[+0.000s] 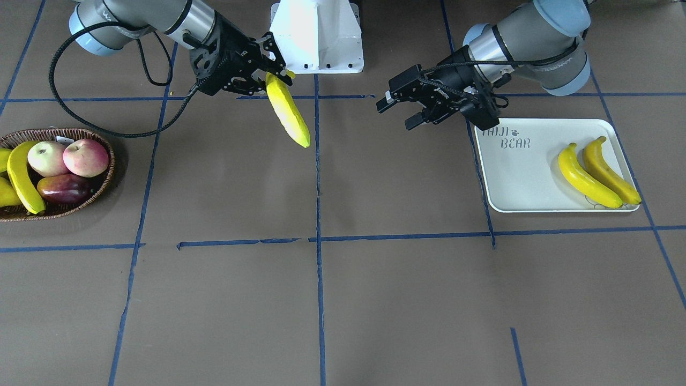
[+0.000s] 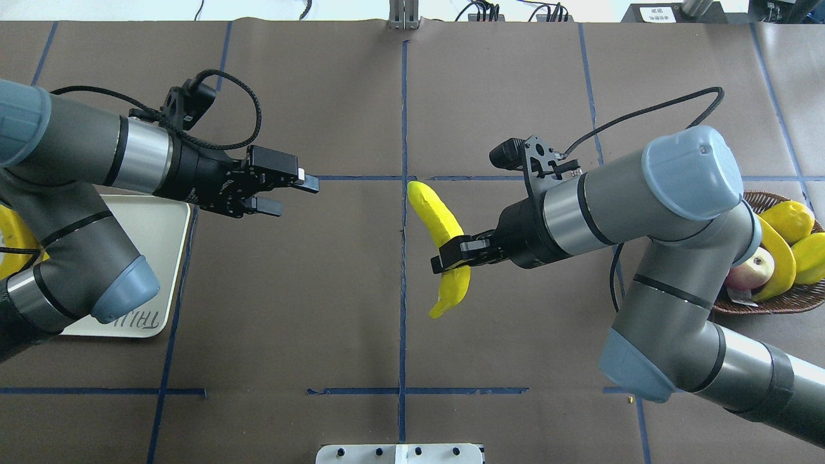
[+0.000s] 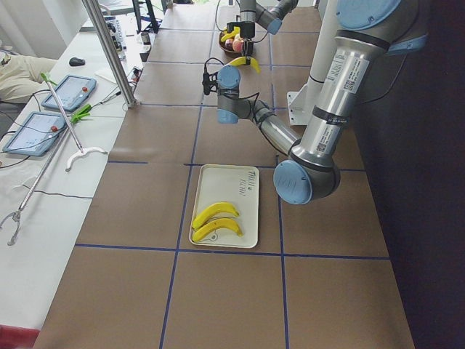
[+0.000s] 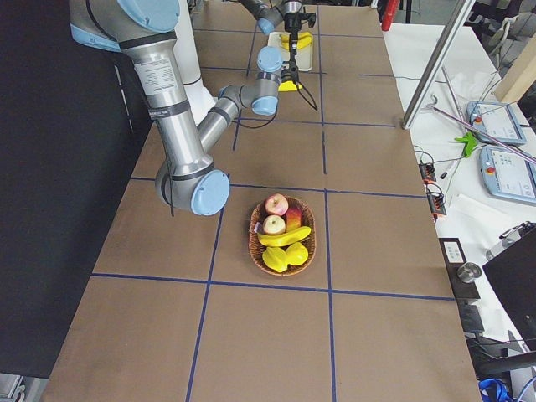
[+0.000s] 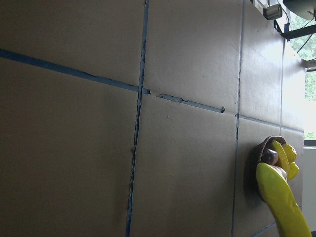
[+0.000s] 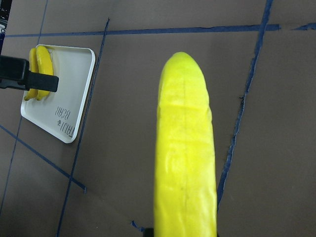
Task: Transfer all bananas from basket to plate
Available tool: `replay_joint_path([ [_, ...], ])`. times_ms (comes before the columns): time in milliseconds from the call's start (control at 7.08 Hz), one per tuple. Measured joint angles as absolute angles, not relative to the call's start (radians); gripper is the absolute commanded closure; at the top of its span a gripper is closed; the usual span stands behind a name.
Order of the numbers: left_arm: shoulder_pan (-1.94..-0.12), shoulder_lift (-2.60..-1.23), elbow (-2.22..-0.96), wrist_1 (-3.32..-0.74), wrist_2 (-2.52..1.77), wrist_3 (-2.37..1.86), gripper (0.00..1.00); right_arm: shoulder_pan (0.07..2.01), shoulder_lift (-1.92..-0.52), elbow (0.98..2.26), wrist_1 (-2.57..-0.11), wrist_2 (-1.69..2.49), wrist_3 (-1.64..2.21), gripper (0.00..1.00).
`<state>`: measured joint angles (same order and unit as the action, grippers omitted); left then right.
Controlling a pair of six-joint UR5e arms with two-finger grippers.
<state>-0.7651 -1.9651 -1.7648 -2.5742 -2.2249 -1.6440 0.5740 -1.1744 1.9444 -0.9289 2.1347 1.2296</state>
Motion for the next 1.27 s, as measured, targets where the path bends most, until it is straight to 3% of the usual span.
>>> replay_joint_path([
  [1272, -0.640, -2.085, -1.784, -2.389, -2.013, -1.926, 0.01, 0.450, -1.107, 1.932, -0.928, 1.873, 1.315, 0.98],
])
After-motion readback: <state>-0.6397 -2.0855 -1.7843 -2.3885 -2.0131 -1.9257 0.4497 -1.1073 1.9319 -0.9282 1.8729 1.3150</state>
